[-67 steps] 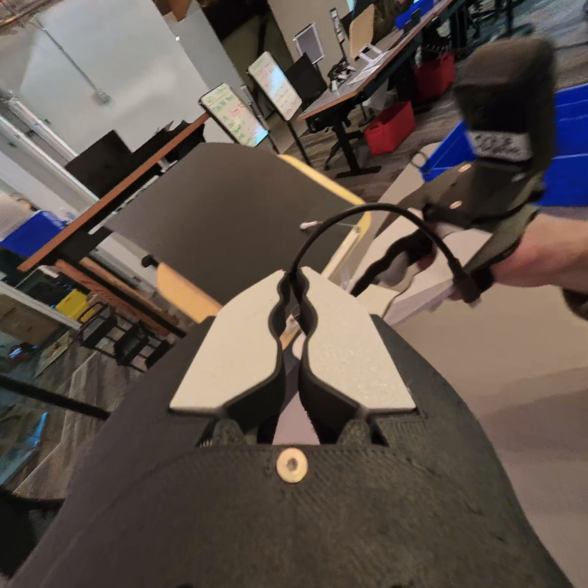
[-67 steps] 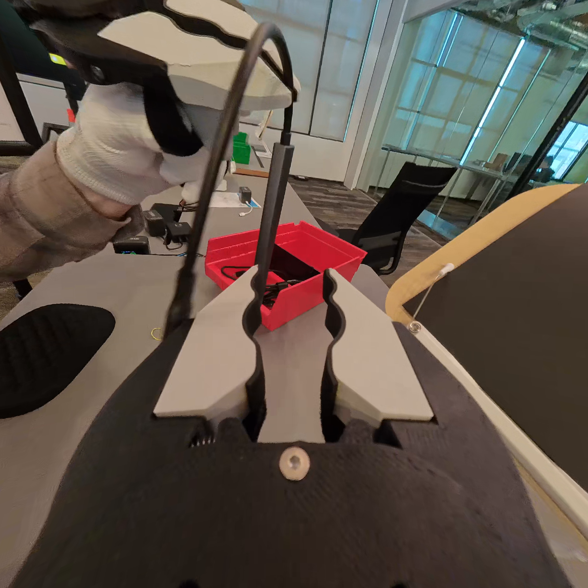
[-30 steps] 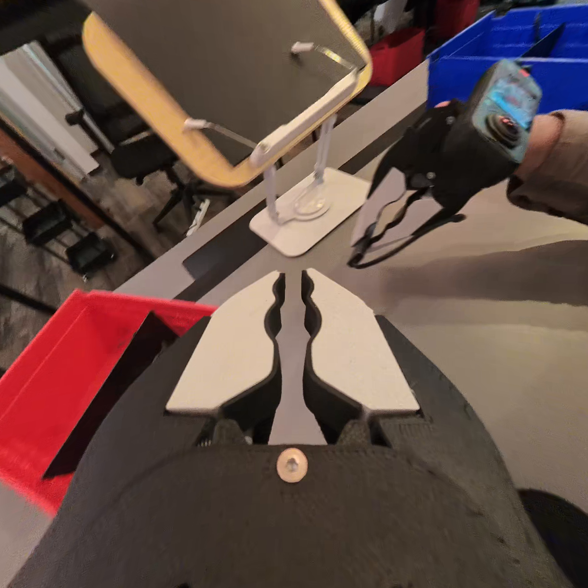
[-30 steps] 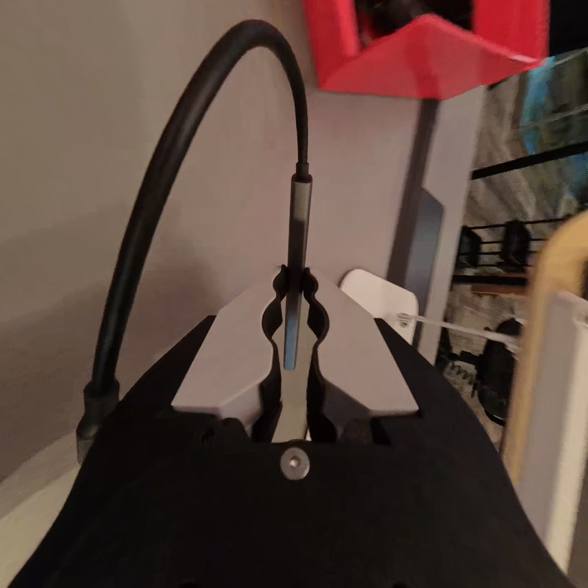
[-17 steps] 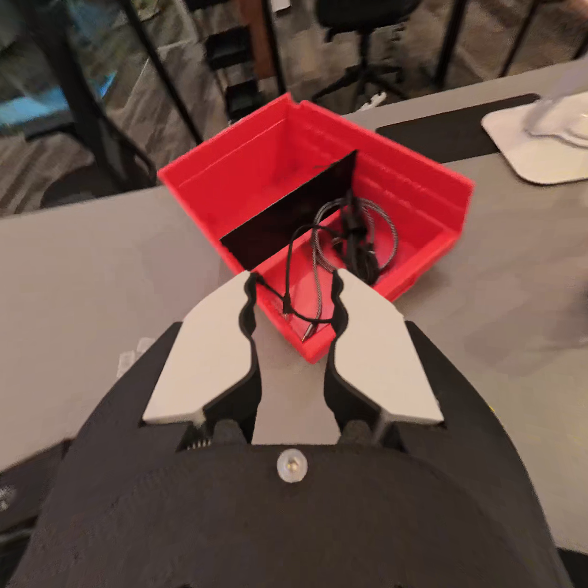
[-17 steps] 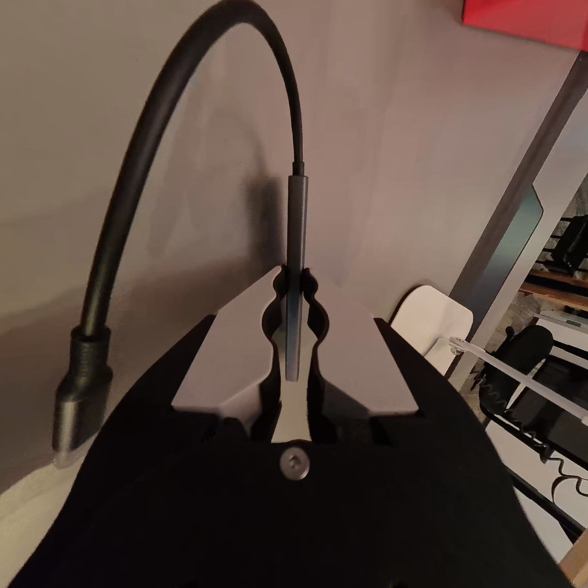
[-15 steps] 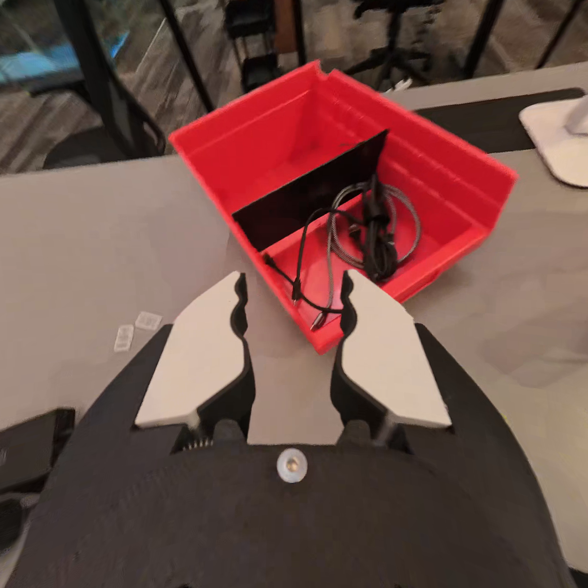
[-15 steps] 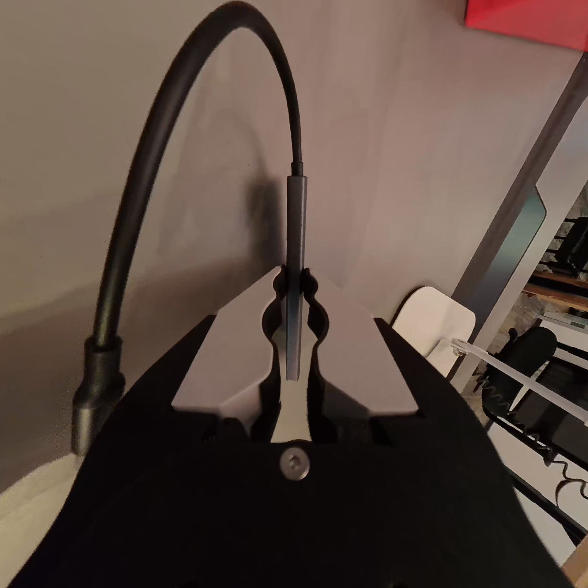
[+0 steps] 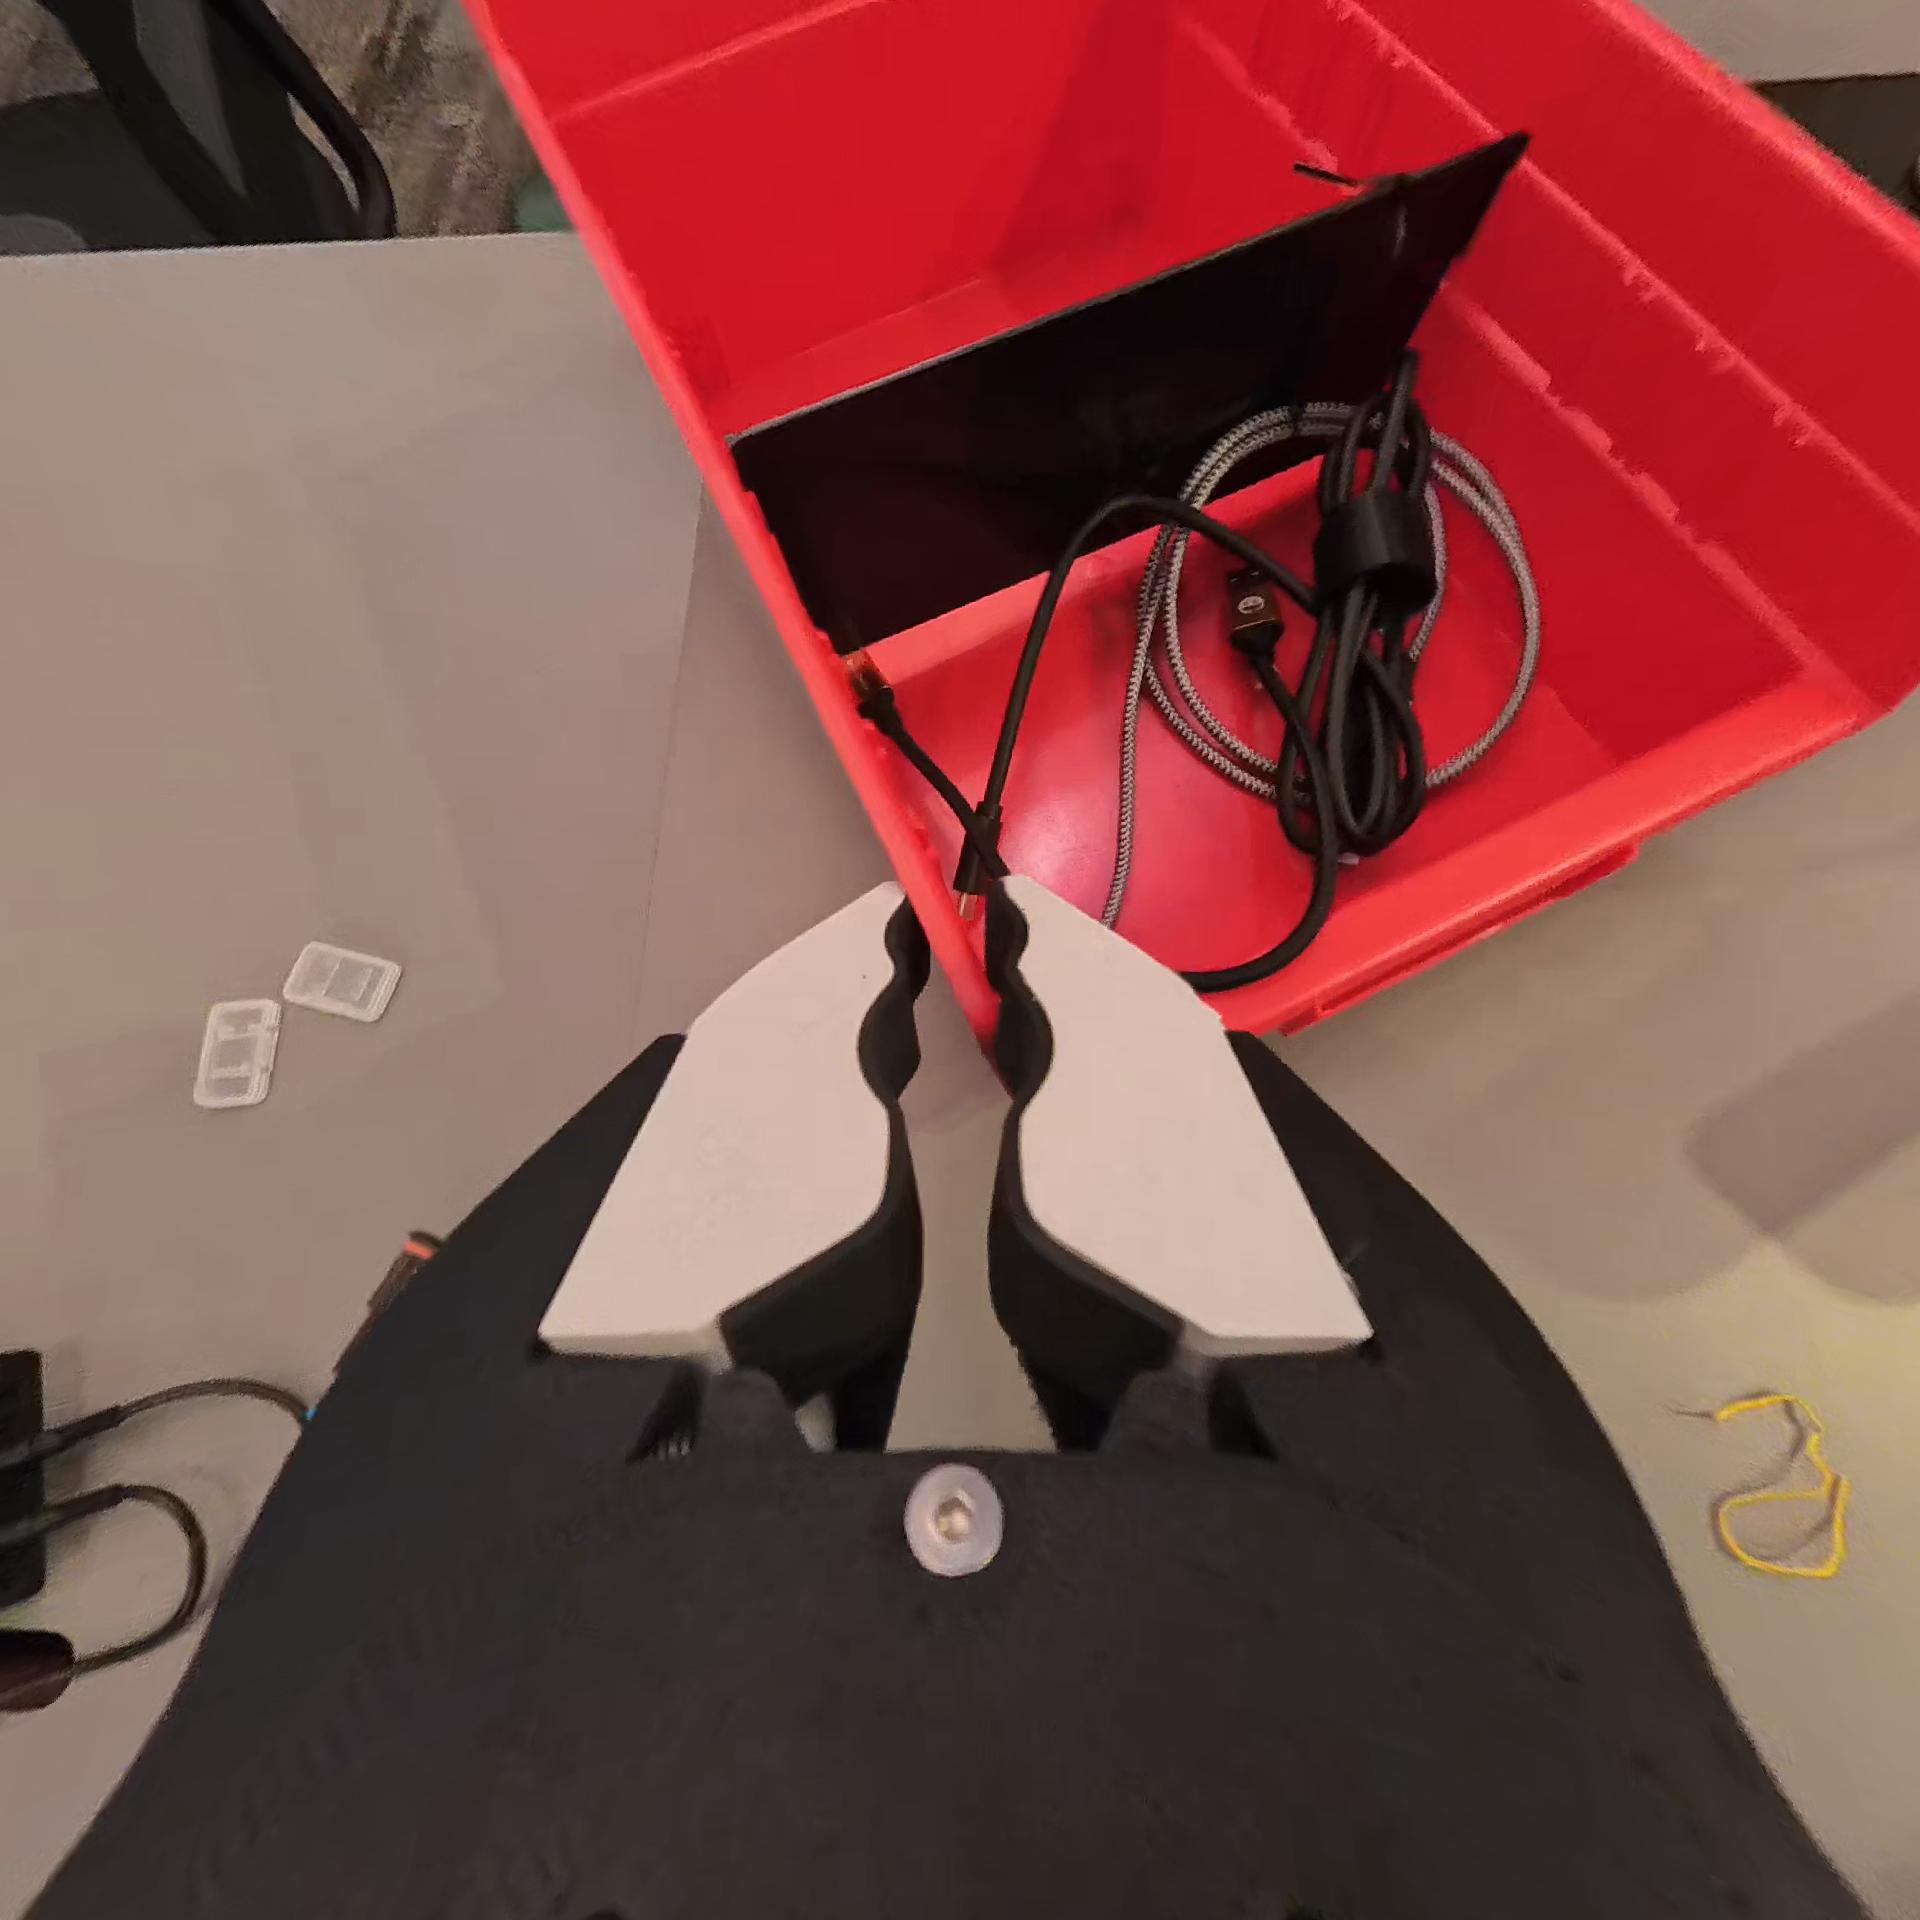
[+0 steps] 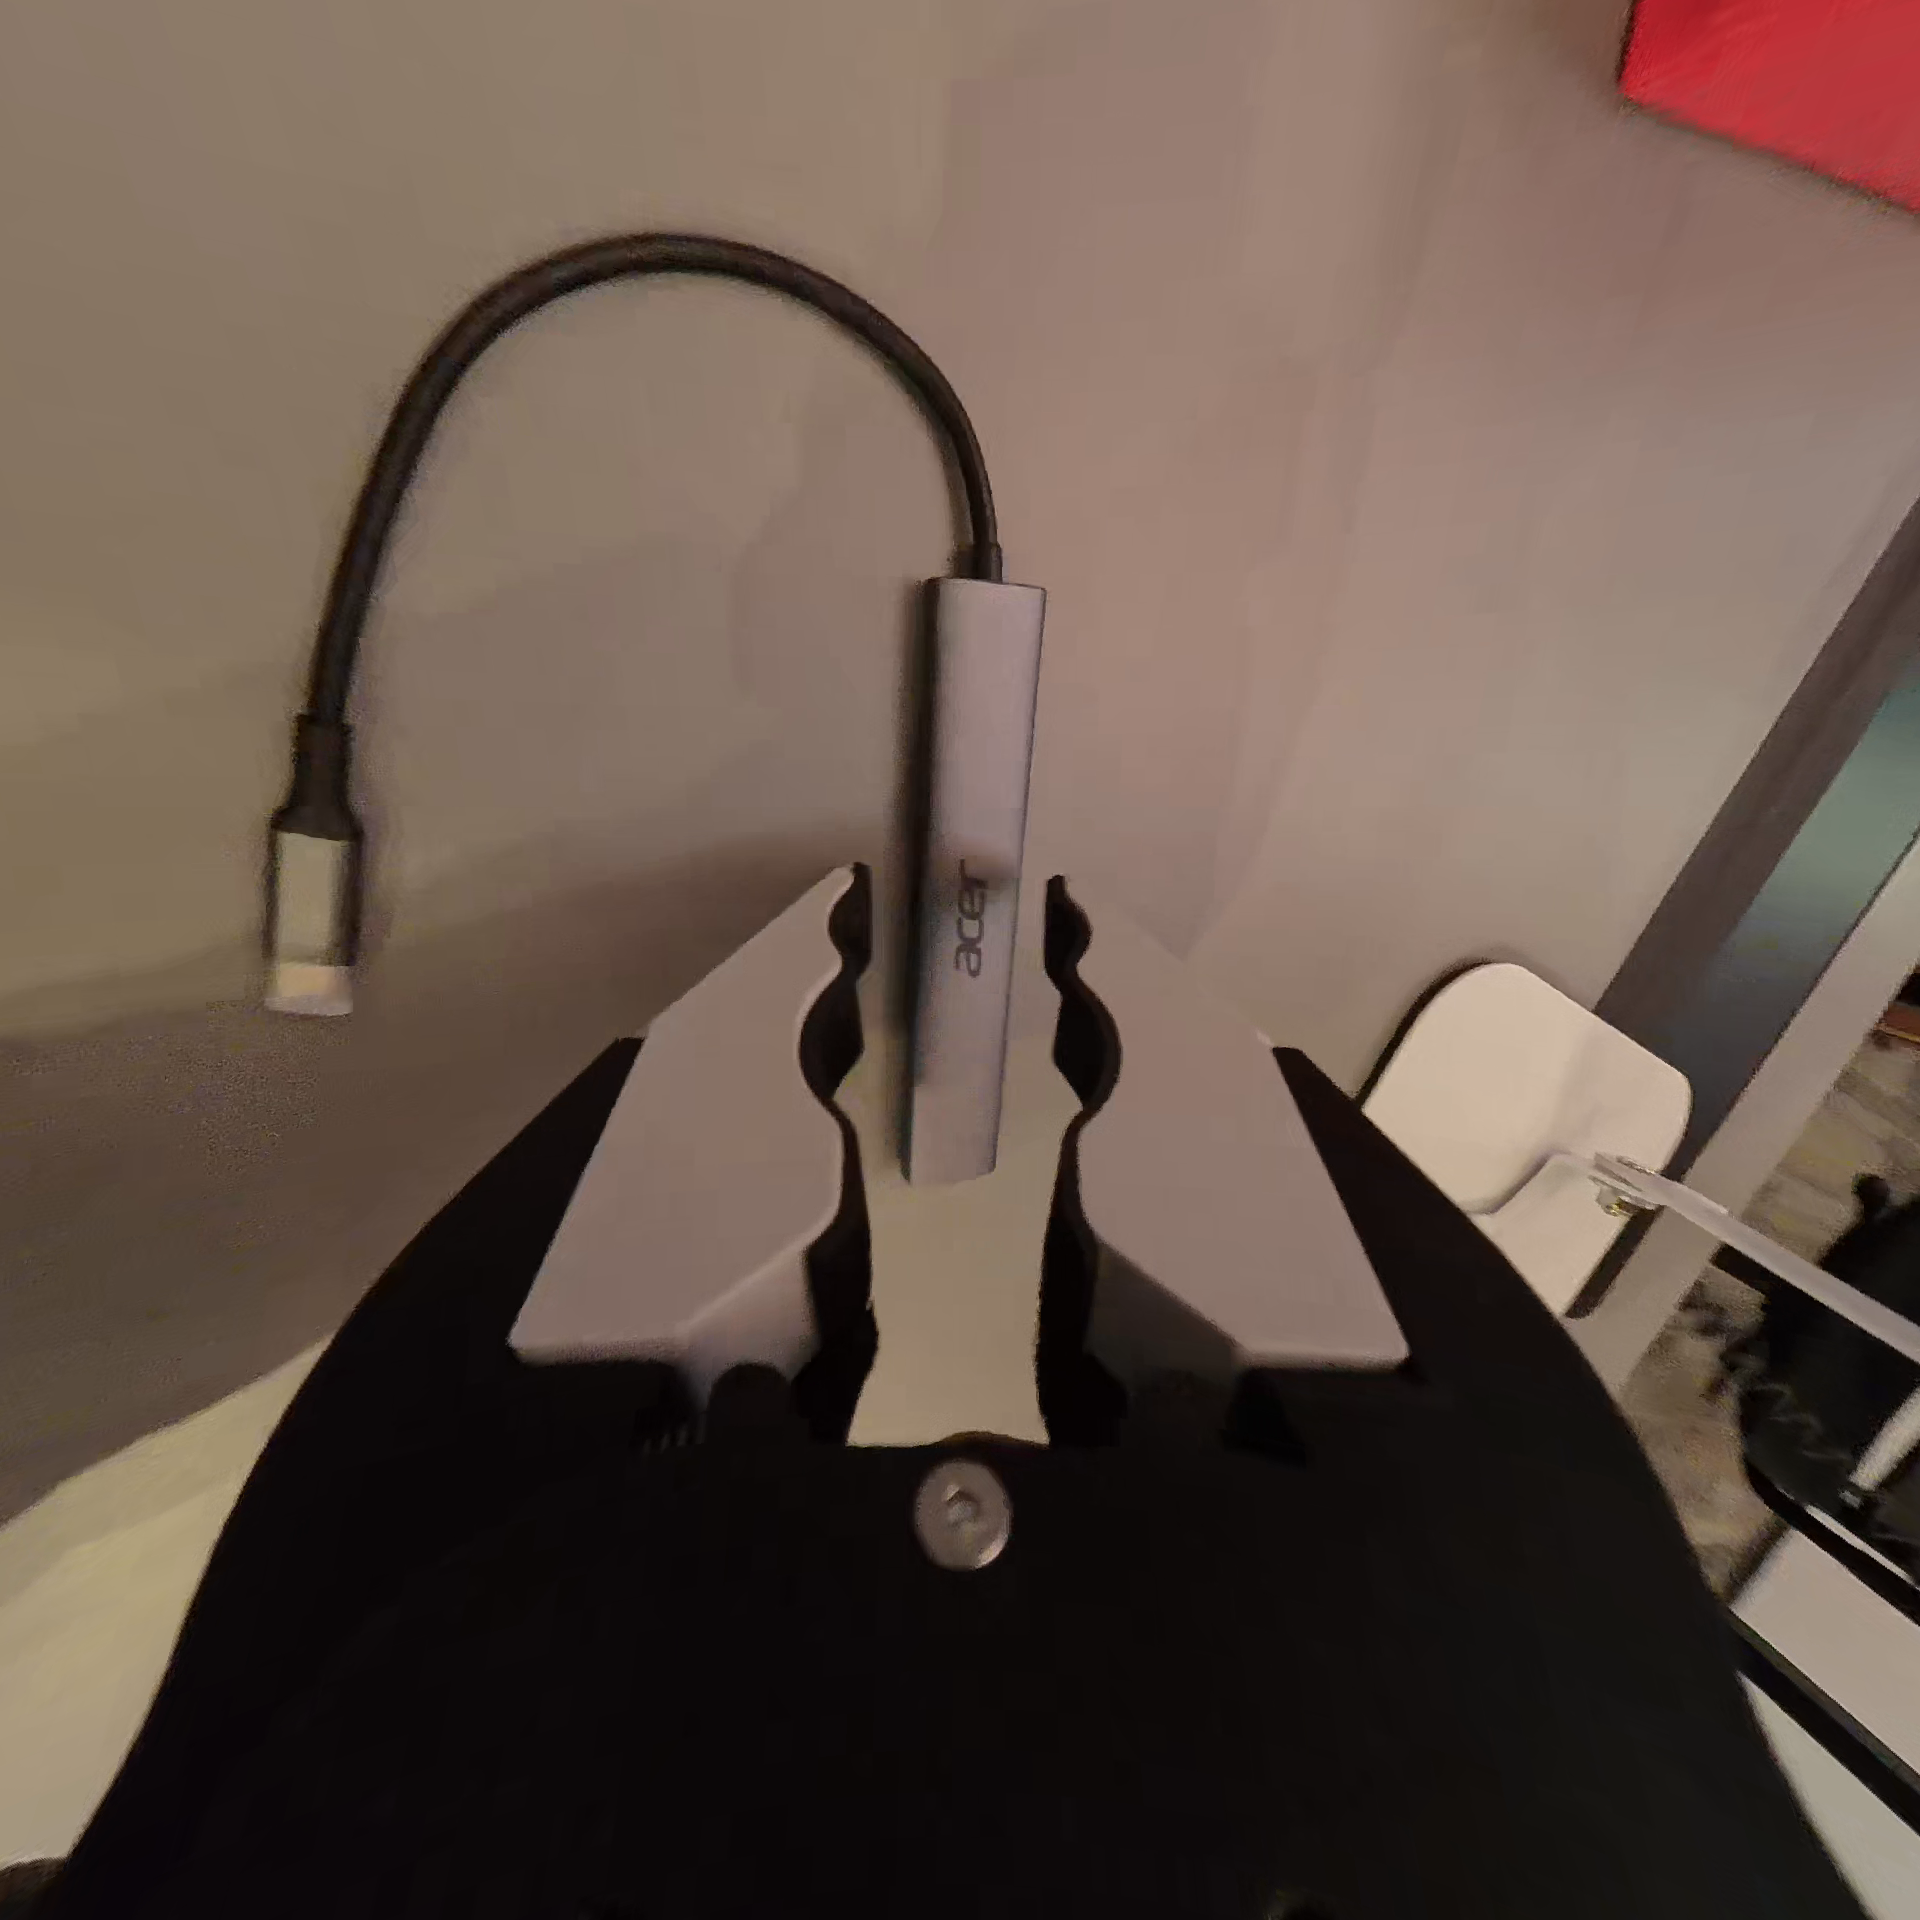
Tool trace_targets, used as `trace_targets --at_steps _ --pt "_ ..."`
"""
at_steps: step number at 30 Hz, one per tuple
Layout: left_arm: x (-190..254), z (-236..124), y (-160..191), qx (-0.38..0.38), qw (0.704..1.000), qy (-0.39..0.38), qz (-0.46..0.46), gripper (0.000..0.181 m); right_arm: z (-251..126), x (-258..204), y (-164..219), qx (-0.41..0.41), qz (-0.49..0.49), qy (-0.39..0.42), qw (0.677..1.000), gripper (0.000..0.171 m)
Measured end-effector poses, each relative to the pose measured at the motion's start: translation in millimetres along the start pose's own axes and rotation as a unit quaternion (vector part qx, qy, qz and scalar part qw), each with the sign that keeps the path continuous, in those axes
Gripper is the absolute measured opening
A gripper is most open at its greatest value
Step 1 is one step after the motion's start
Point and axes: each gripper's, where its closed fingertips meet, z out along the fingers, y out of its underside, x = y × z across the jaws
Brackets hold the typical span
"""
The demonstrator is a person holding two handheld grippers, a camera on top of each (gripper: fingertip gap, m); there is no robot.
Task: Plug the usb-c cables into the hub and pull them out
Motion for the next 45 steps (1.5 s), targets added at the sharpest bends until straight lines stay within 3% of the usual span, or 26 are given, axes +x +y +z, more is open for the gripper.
trace_targets --at_steps 1,5,13,15,18,20,22,25,30,33,35,45 --pt "-1.8 1.2 -1.7 0.005 1.0 0.01 0.006 0.01 -3.3 -1.9 -1.7 0.012 0.01 -0.009 1.0 0.037" --pt "-6.8 7.5 -6.3 0.011 0.998 0.049 0.025 0.008 -18.2 -10.2 4.1 0.029 0.032 -0.044 0.998 0.03" --pt "-9.1 19.8 -19.1 -0.003 0.992 0.102 0.068 0.01 -44.8 -0.7 17.1 0.069 0.073 -0.034 0.994 0.026" --pt "-12.2 7.8 -28.8 0.023 0.993 0.083 0.08 0.024 -49.9 2.9 18.1 0.078 0.081 -0.028 0.993 0.027" --pt "8.3 -22.8 -45.1 0.068 0.984 0.094 0.136 0.021 -53.7 6.0 20.9 0.085 0.088 -0.022 0.992 0.027" --pt "39.8 -32.6 -39.5 0.04 0.968 0.13 0.212 0.02 -54.2 5.8 21.6 0.091 0.092 -0.025 0.991 0.026" --pt "65.8 -29.2 -19.9 -0.034 0.944 0.157 0.289 0.027 -53.5 5.8 21.9 0.093 0.095 -0.027 0.991 0.026" --pt "68.4 -11.0 9.2 -0.145 0.904 0.144 0.376 0.032 -52.4 3.1 20.6 0.09 0.093 -0.034 0.991 0.027" --pt "70.1 6.7 22.2 -0.205 0.882 0.194 0.377 0.021 -55.4 2.8 16.8 0.098 0.094 -0.035 0.99 0.027" --pt "68.6 8.4 22.3 -0.218 0.88 0.211 0.366 0.017 -54.4 2.3 18.6 0.096 0.095 -0.037 0.99 0.027" --pt "66.3 8.5 22.3 -0.222 0.875 0.211 0.376 0.0 -53.8 2.6 19.6 0.096 0.097 -0.038 0.99 0.027" --pt "64.3 0.1 10.4 -0.186 0.878 0.194 0.397 0.0 -58.5 5.6 24.8 0.104 0.109 -0.034 0.988 0.027"
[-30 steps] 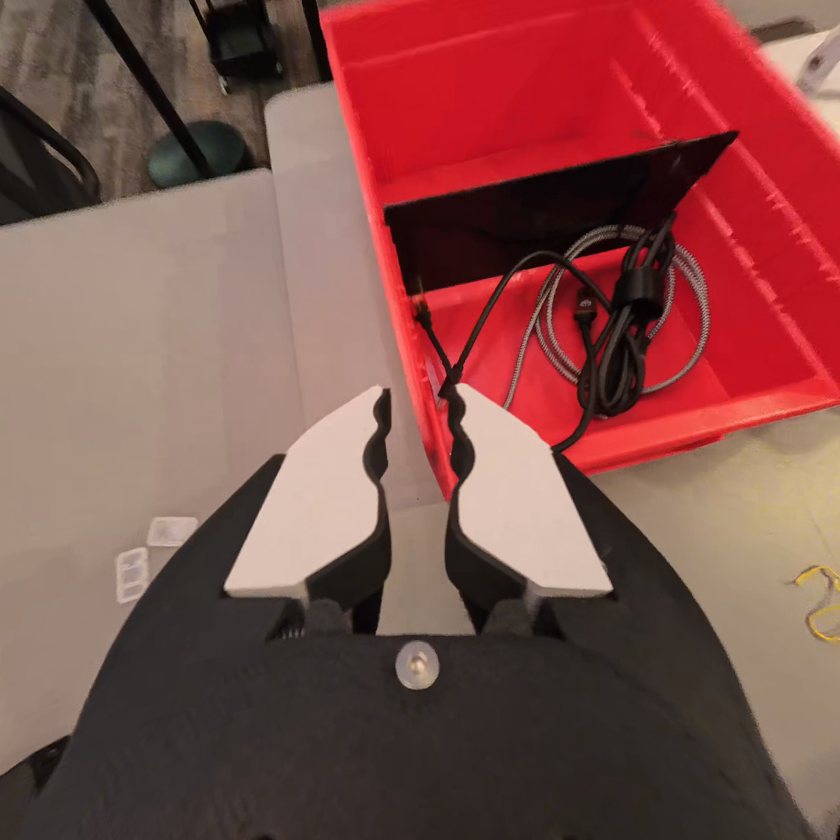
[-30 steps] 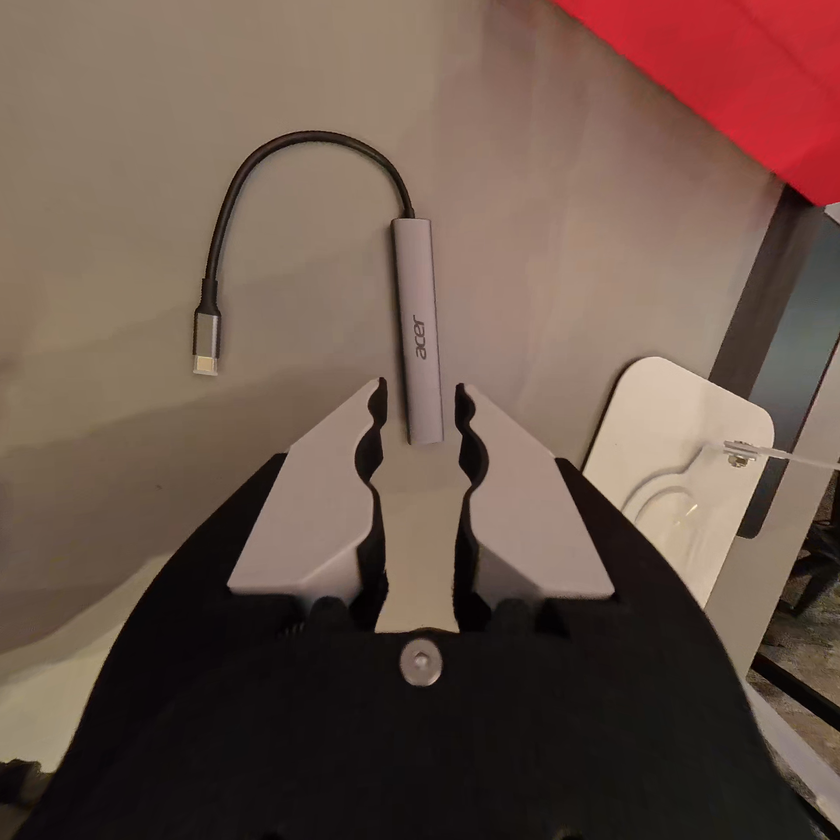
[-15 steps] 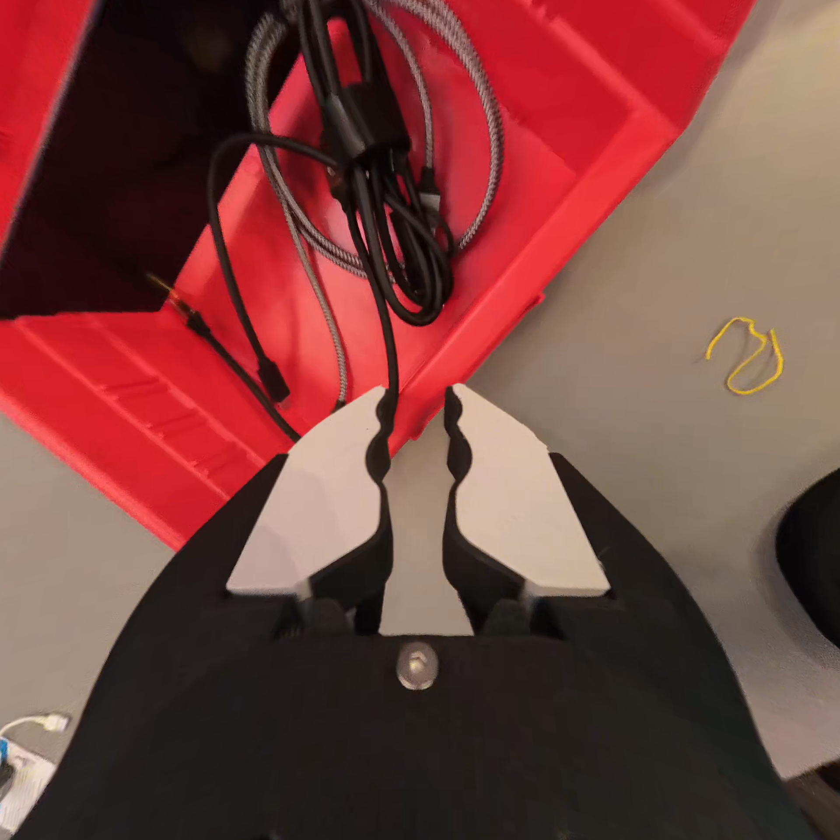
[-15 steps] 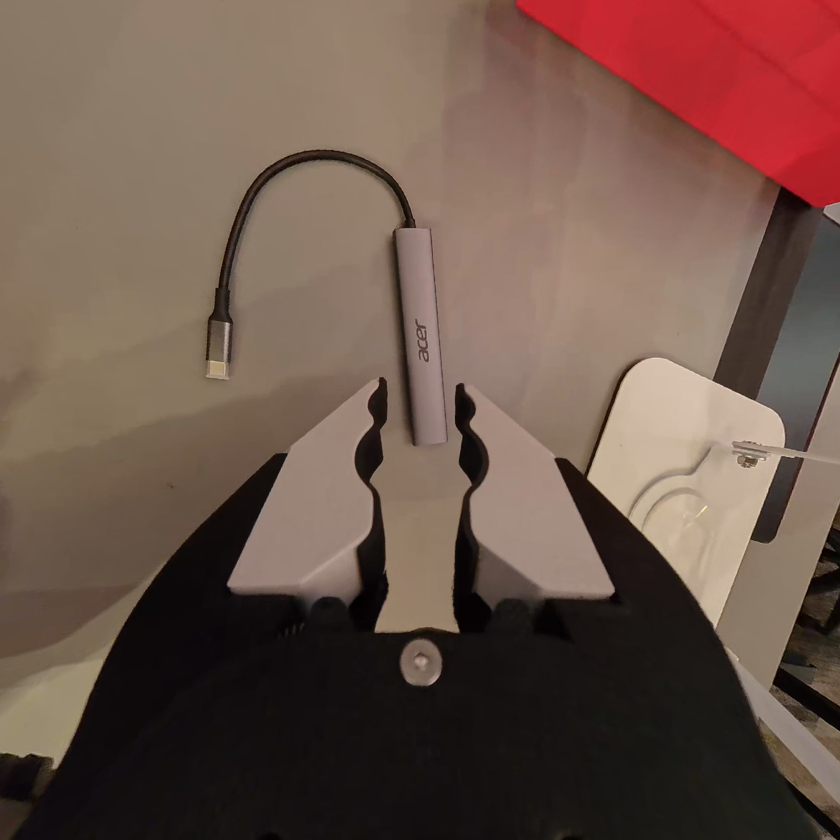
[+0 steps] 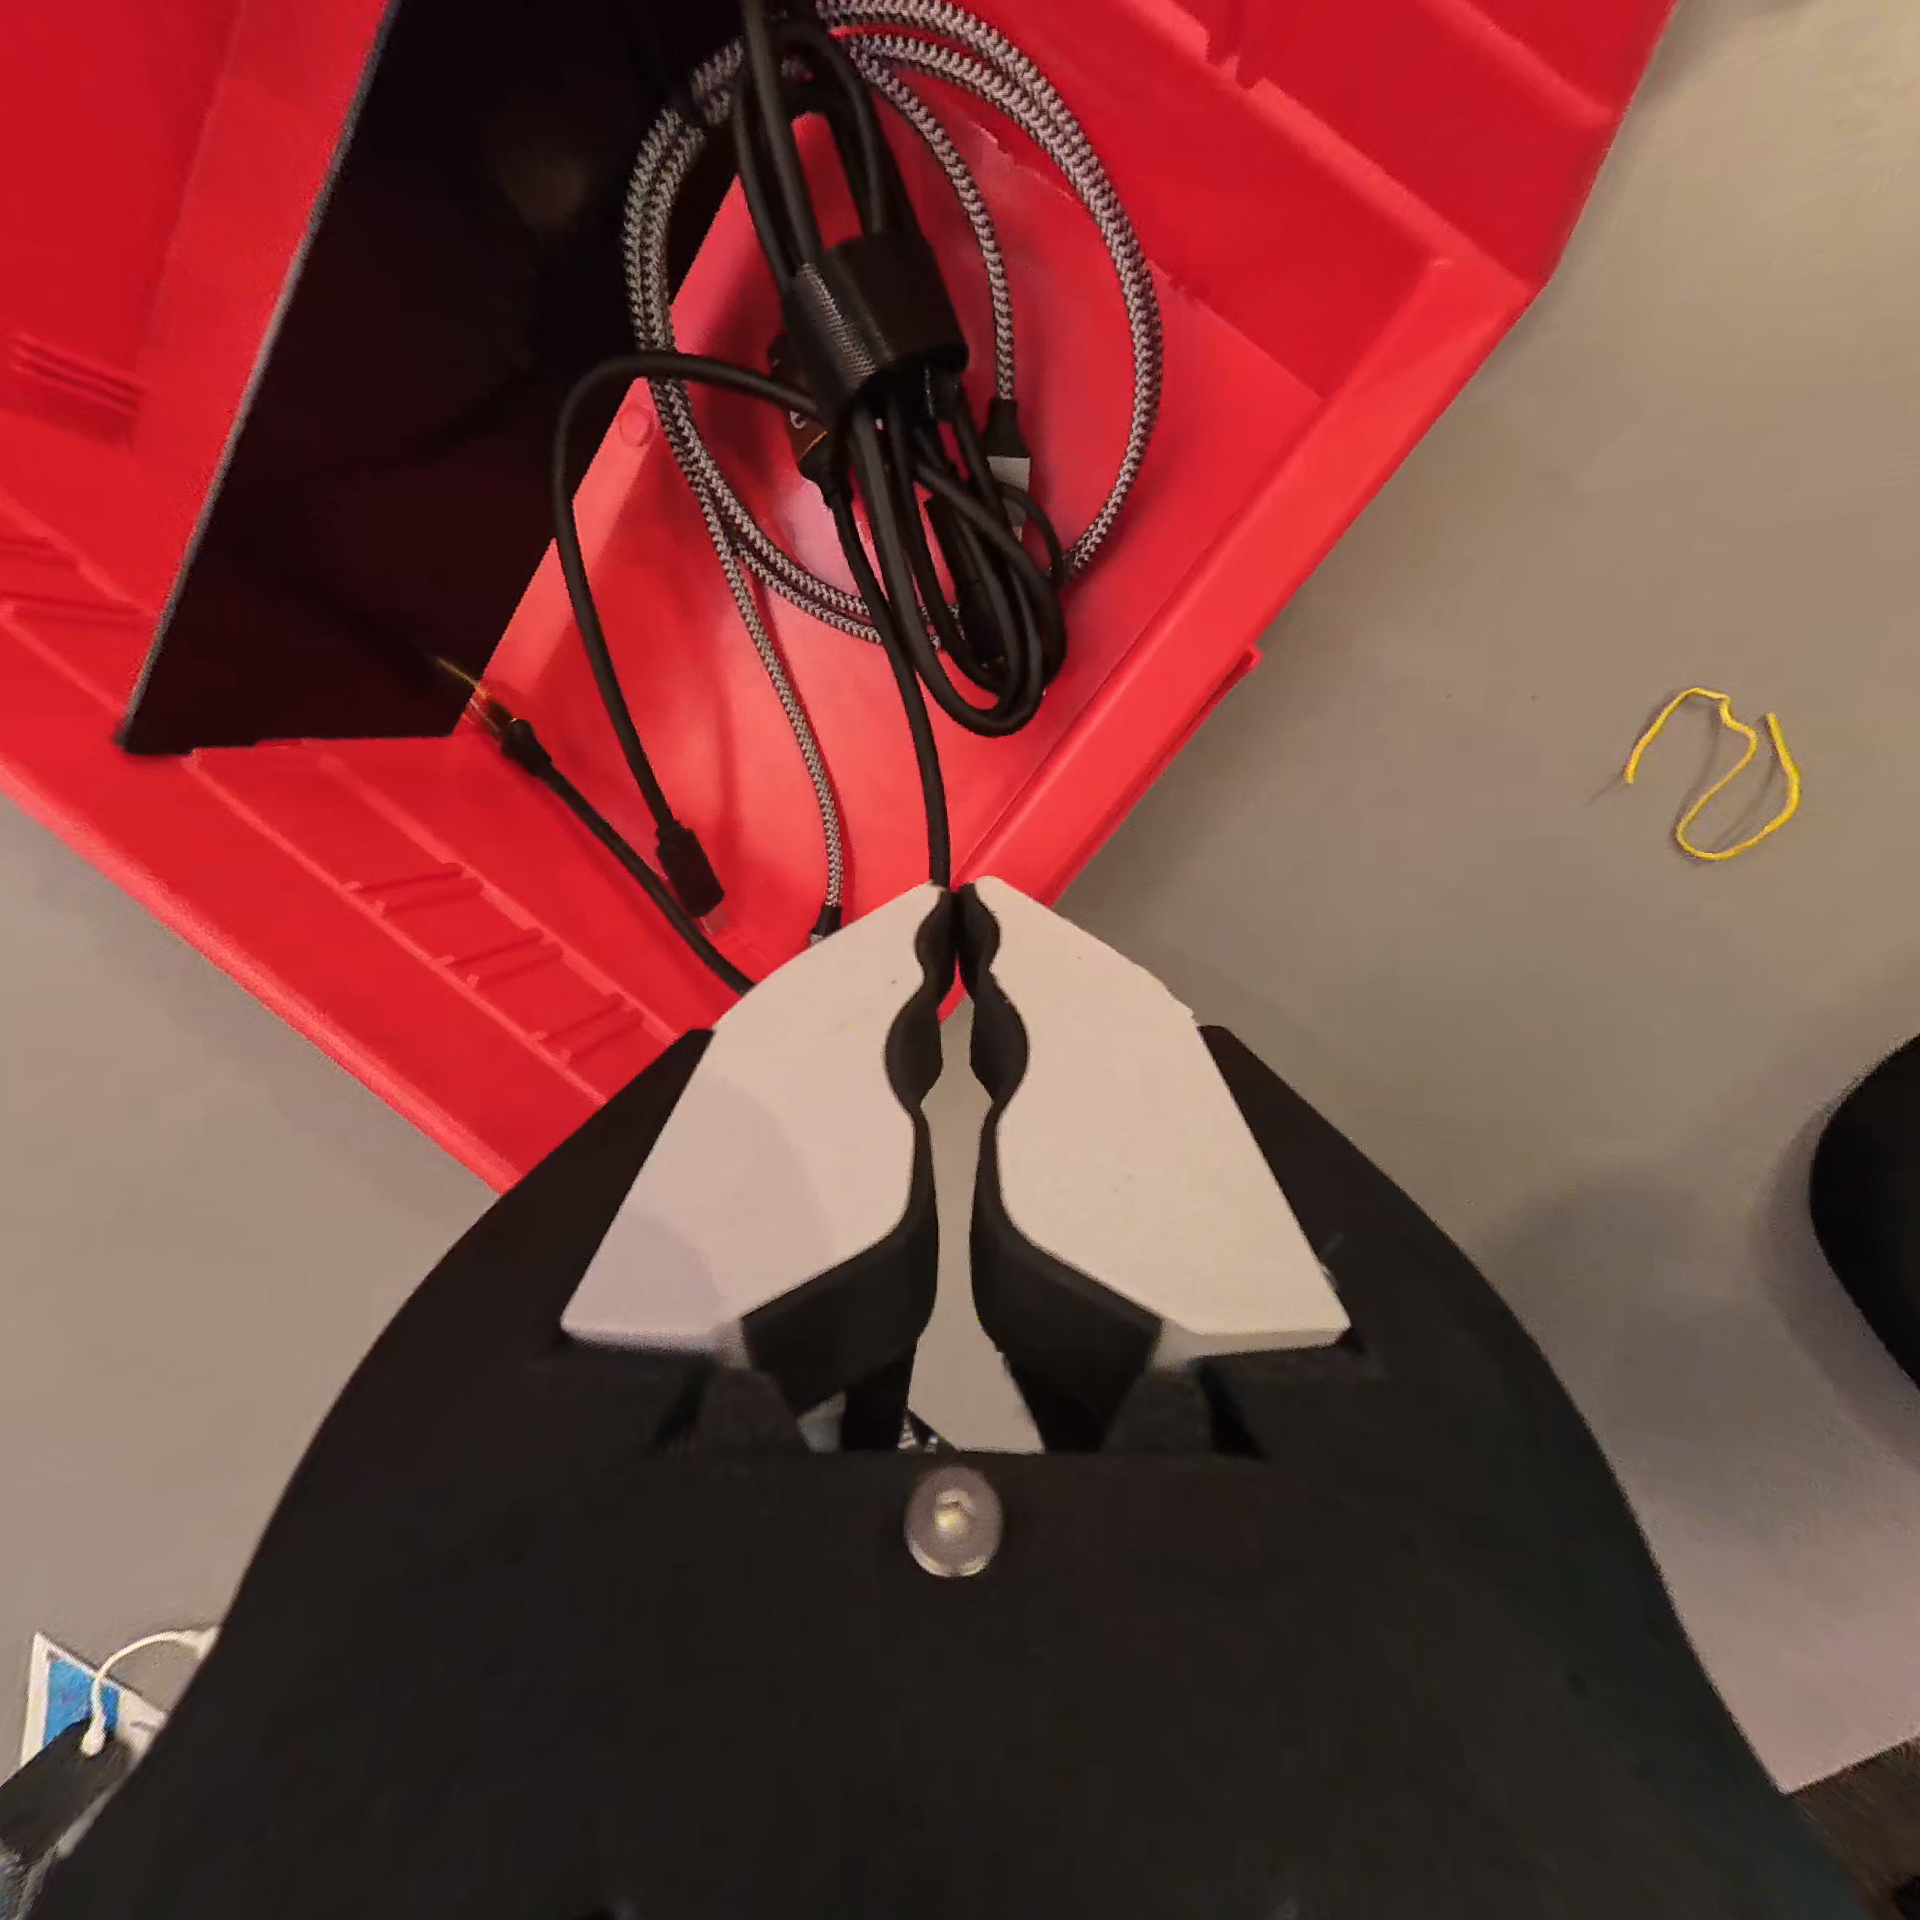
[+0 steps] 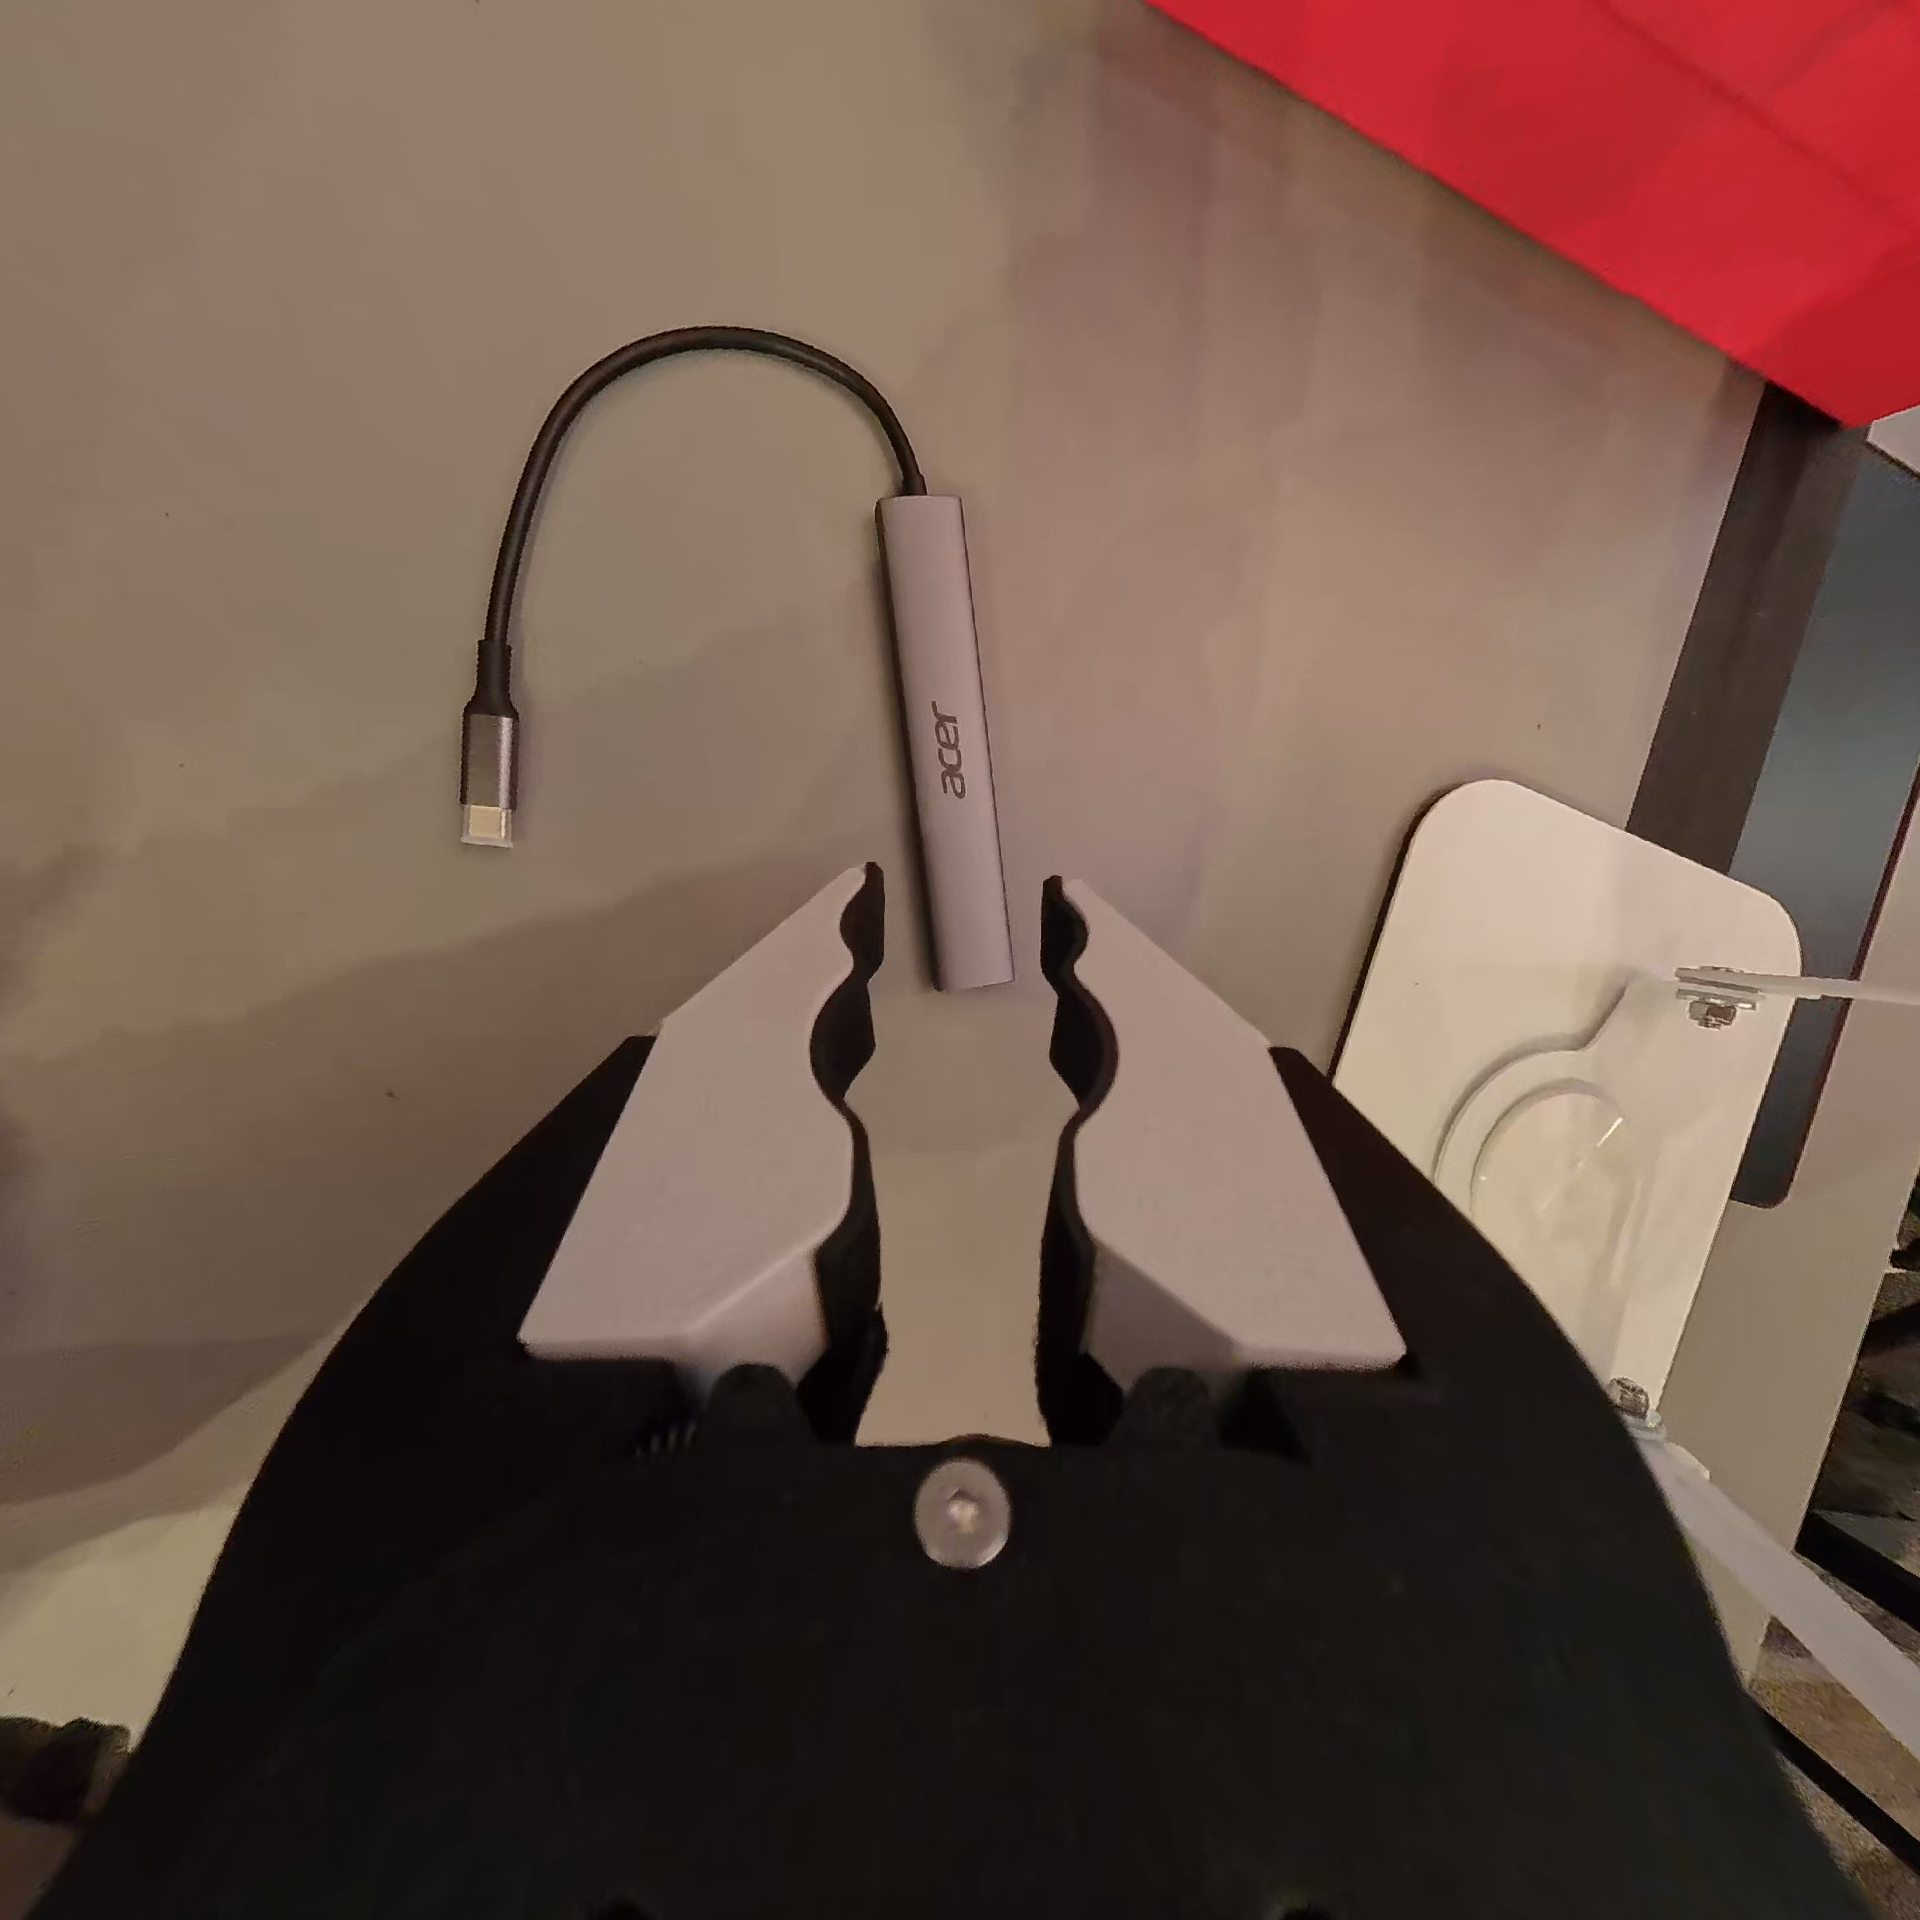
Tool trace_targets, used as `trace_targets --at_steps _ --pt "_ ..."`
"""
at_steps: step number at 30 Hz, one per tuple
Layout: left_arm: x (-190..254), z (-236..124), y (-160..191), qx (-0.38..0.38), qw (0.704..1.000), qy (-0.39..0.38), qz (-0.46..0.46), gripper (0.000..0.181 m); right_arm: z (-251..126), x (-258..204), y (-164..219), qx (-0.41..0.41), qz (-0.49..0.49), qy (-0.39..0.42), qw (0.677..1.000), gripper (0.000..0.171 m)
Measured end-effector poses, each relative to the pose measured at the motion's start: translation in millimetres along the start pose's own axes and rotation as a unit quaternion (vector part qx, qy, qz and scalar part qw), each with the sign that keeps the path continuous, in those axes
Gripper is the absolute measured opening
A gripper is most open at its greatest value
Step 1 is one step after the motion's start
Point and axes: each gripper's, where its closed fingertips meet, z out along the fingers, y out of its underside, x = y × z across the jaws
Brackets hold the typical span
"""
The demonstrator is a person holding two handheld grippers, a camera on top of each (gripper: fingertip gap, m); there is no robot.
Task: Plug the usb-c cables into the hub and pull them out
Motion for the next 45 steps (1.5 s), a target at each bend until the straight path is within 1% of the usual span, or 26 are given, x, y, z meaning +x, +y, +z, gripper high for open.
trace_targets --at_steps 2,4,5,6,7,8,10,12,13,14,15,16,17,19,22,27,33,36,40,43,45 --pt "-7.8 -0.2 -3.3 -0.001 1.0 -0.021 -0.015 0.0 0.6 0.0 2.1 -0.005 0.001 0.0 1.0 0.027" --pt "-8.2 5.3 -2.6 -0.025 0.999 -0.008 -0.038 0.033 2.2 -0.4 2.6 -0.008 0.002 -0.002 1.0 0.027" --pt "-10.3 9.6 -1.0 -0.044 0.998 -0.01 -0.042 0.035 3.1 -1.1 2.2 -0.009 0.001 -0.004 1.0 0.028" --pt "-9.5 14.3 -0.5 -0.061 0.997 -0.004 -0.041 0.035 3.8 -1.7 1.4 -0.01 0.0 -0.005 1.0 0.028" --pt "-5.5 17.7 -2.0 -0.073 0.996 0.015 -0.04 0.03 4.5 -2.3 0.4 -0.01 -0.002 -0.005 1.0 0.028" --pt "-7.9 18.1 -6.9 -0.077 0.996 0.011 -0.038 0.033 5.0 -3.1 -0.5 -0.011 -0.003 -0.006 1.0 0.028" --pt "-15.6 18.8 -12.5 -0.099 0.995 -0.002 -0.033 0.028 5.5 -3.9 -1.7 -0.012 -0.006 -0.007 1.0 0.028" --pt "-9.6 26.1 -10.1 -0.139 0.988 0.035 -0.053 0.032 5.4 -4.1 -2.6 -0.011 -0.006 -0.008 1.0 0.028" --pt "-7.7 30.6 -6.3 -0.163 0.984 0.046 -0.061 0.028 5.3 -4.0 -2.3 -0.011 -0.006 -0.008 1.0 0.028" --pt "-12.0 34.9 -2.1 -0.183 0.98 0.039 -0.063 0.029 4.9 -3.7 -1.6 -0.012 -0.005 -0.008 1.0 0.028" --pt "-12.8 38.4 2.7 -0.202 0.976 0.044 -0.068 0.024 4.4 -3.2 -0.9 -0.013 -0.005 -0.007 1.0 0.028" --pt "-9.5 40.7 6.4 -0.218 0.972 0.06 -0.069 0.009 3.7 -2.6 -0.2 -0.013 -0.004 -0.005 1.0 0.028" --pt "-9.5 42.8 7.7 -0.226 0.971 0.057 -0.062 0.004 2.7 -2.0 0.2 -0.013 -0.003 -0.004 1.0 0.028" --pt "-6.3 43.3 5.5 -0.225 0.971 0.055 -0.049 0.004 0.2 -0.8 0.5 -0.009 -0.001 -0.002 1.0 0.028" --pt "-13.7 31.2 -9.8 -0.186 0.981 0.021 -0.042 0.004 -3.3 1.4 2.1 -0.005 0.004 0.002 1.0 0.028" --pt "-38.0 -11.4 -28.7 -0.116 0.99 -0.066 -0.051 0.004 -7.6 4.0 6.1 -0.005 0.011 0.007 1.0 0.028" --pt "-67.0 -66.6 -50.1 -0.042 0.982 -0.172 -0.061 0.004 -12.2 4.9 4.5 -0.003 0.01 0.013 1.0 0.028" --pt "-72.7 -94.7 -63.0 -0.006 0.978 -0.2 -0.066 0.004 -14.9 5.6 1.4 0.003 0.009 0.017 1.0 0.029" --pt "-65.2 -132.6 -85.0 0.049 0.971 -0.228 -0.055 0.004 -22.1 7.7 -4.1 0.028 0.019 0.02 0.999 0.033" --pt "-38.8 -156.3 -110.0 0.102 0.967 -0.232 -0.028 0.004 -30.7 9.6 -7.7 0.057 0.035 0.019 0.998 0.038" --pt "-9.8 -168.2 -131.6 0.151 0.962 -0.229 0.007 0.004 -36.9 10.3 -13.8 0.088 0.047 0.014 0.995 0.041"
